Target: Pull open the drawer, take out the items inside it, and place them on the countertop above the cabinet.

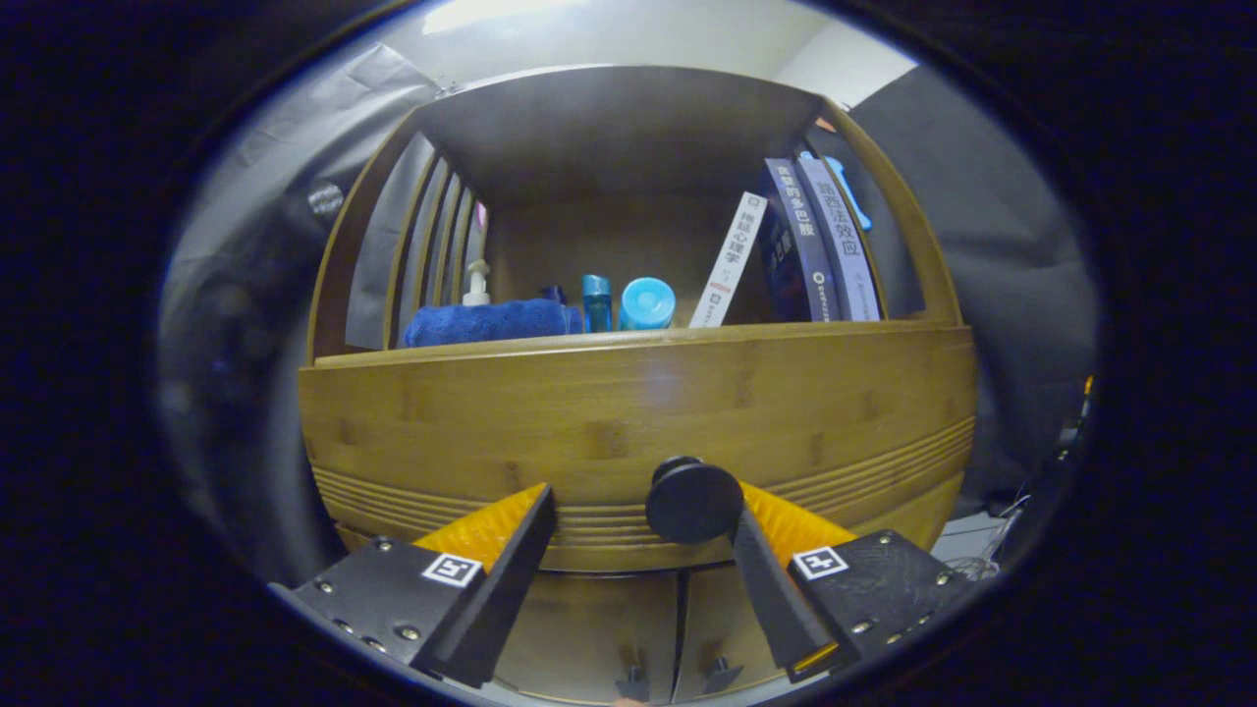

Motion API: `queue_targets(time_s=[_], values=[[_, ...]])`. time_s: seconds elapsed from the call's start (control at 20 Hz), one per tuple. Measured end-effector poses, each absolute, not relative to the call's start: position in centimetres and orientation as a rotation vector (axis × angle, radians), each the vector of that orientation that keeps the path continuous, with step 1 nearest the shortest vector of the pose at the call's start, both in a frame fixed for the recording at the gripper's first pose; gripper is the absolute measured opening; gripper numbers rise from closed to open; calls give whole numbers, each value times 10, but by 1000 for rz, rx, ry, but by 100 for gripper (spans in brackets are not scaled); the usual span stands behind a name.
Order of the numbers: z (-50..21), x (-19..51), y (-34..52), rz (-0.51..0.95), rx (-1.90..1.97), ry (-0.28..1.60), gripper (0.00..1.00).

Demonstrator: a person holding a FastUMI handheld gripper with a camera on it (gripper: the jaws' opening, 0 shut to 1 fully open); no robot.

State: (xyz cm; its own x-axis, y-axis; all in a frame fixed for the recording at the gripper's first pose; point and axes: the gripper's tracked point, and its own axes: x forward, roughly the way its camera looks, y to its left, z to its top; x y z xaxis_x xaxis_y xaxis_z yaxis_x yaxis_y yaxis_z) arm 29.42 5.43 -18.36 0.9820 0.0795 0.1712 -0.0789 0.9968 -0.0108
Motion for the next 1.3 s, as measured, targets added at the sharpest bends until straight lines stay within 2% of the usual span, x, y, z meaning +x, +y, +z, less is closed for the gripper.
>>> queue_targets(time_s=[0.3, 0.45, 0.6, 1.05, 1.3], values=[[-184, 294, 54, 83, -24, -183, 99], [-205, 291, 45, 70, -131, -39, 99], [-210, 268, 55, 166, -172, -23, 99], [-187, 199, 7, 113, -66, 48, 97], [-175, 142, 19, 135, -70, 42, 98]])
